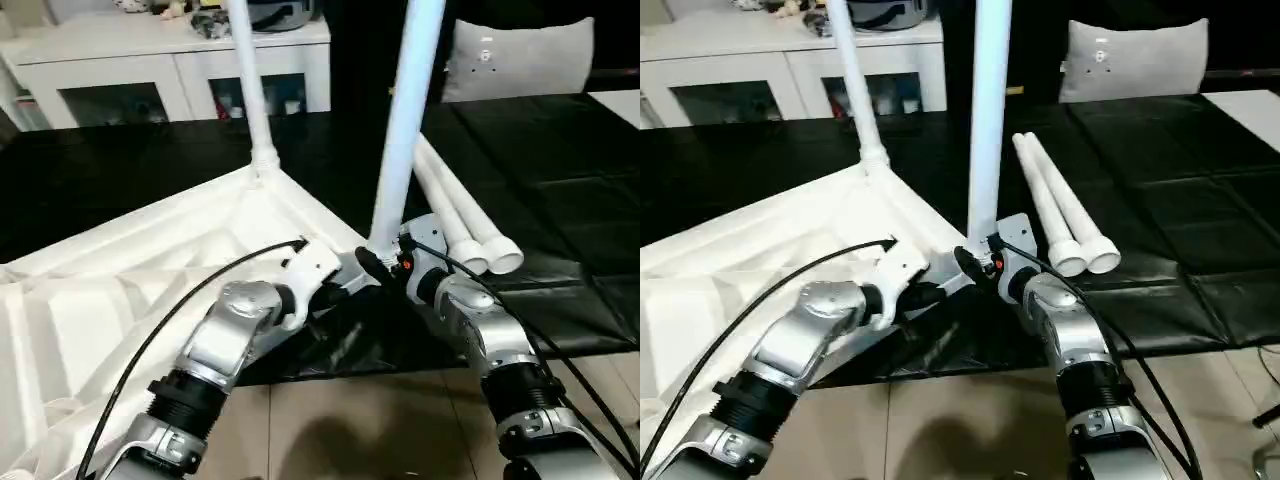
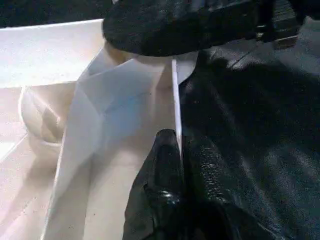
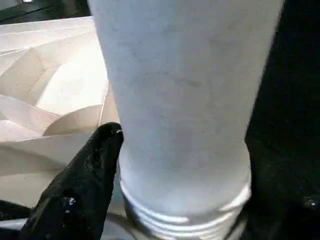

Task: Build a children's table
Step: Rotate leg to tighten

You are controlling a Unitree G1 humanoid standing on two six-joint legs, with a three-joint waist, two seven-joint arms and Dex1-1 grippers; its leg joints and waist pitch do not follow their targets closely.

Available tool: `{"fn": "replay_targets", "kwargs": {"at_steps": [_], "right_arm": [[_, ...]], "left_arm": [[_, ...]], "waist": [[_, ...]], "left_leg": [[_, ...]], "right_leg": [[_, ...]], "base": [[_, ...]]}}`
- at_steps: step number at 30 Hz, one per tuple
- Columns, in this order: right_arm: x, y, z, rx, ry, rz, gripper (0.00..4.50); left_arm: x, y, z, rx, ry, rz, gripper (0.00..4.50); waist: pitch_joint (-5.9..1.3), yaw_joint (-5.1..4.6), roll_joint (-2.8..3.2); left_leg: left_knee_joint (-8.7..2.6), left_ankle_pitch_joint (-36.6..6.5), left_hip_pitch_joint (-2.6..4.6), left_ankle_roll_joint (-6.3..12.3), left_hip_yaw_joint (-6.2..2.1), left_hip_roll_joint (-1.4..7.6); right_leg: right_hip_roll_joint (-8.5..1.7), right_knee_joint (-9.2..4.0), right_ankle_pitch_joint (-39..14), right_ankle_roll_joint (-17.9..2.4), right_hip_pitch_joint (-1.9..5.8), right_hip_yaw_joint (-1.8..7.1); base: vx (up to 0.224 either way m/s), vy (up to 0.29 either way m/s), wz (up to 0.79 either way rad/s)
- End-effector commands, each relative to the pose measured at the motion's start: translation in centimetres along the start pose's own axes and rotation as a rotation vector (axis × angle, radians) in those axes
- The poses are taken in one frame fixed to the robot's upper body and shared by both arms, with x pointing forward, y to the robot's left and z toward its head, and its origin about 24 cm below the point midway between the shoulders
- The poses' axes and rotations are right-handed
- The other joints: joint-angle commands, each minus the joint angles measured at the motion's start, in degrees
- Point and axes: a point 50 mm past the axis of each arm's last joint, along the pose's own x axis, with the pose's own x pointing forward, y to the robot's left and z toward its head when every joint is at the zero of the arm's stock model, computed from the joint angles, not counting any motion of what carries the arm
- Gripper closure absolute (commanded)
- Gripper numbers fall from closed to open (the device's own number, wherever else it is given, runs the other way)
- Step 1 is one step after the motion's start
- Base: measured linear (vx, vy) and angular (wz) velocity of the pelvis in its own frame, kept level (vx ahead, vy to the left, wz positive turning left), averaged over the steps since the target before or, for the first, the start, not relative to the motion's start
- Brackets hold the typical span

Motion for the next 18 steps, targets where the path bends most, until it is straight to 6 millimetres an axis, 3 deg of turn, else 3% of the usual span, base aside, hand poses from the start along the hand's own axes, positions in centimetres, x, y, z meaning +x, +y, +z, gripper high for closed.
{"fn": "replay_targets", "kwargs": {"at_steps": [1, 2, 4, 7, 11, 15, 18], "right_arm": [[0.3, 1.7, -0.5, -0.014, -0.007, 0.116, 0.53], [-0.4, 1.1, -0.2, -0.050, -0.039, 0.146, 0.45], [-0.9, 0.8, 0.0, -0.076, -0.053, 0.170, 0.24], [-2.3, -0.4, 0.3, -0.133, -0.053, 0.250, 0.08], [-3.9, -1.7, 0.3, -0.204, 0.002, 0.341, 0.03], [-5.5, -2.9, 1.5, -0.280, 0.023, 0.477, 0.03], [-5.7, -2.9, 1.9, -0.305, 0.035, 0.528, 0.03]], "left_arm": [[0.4, -0.2, 2.0, 0.090, -0.065, -0.024, 4.50], [-0.1, 0.6, 1.6, 0.110, -0.052, -0.012, 4.50], [-0.5, 0.9, 1.3, 0.125, -0.050, -0.016, 4.50], [-1.4, 1.7, 0.6, 0.170, -0.031, -0.054, 4.50], [-2.4, 2.0, -0.4, 0.216, 0.010, -0.138, 4.50], [-3.8, 1.8, -2.0, 0.318, 0.091, -0.315, 4.50], [-4.2, 1.8, -2.4, 0.352, 0.121, -0.375, 4.50]], "waist": [[-3.41, 0.38, -0.79], [-3.49, 0.54, -0.44], [-3.69, 0.77, -0.63], [-4.07, 1.38, -0.57], [-4.40, 1.58, -0.37], [-4.27, 1.97, -0.42], [-3.97, 2.22, -0.29]], "left_leg": [[-4.48, -12.8, -0.45, 3.94, -0.67, 1.63], [-4.40, -12.5, -0.49, 4.18, -0.61, 1.68], [-4.29, -11.8, -0.61, 4.71, -0.61, 1.58], [-3.85, -7.3, -1.07, 6.38, -0.50, 1.59], [-3.37, -3.9, -1.16, 8.63, -0.49, 1.77], [-3.35, -4.6, -1.07, 9.56, -0.40, 2.06], [-3.57, -7.1, -0.99, 8.64, -0.24, 2.16]], "right_leg": [[-2.60, -5.36, -22.3, -6.9, 2.70, 2.61], [-2.62, -5.13, -20.7, -7.8, 2.75, 2.69], [-2.56, -4.99, -19.0, -8.1, 2.94, 2.71], [-2.62, -4.05, -12.4, -10.4, 3.38, 2.83], [-2.42, -3.00, -4.9, -13.3, 3.31, 2.80], [-2.46, -2.88, -5.2, -14.3, 3.29, 2.78], [-2.60, -3.19, -8.8, -13.8, 3.21, 2.88]], "base": [[0.000, 0.000, 0.00], [0.000, 0.000, 0.00], [0.000, 0.000, 0.00], [0.000, 0.000, 0.00], [0.000, 0.000, 0.00], [0.000, 0.000, 0.00], [0.000, 0.000, 0.00]]}}
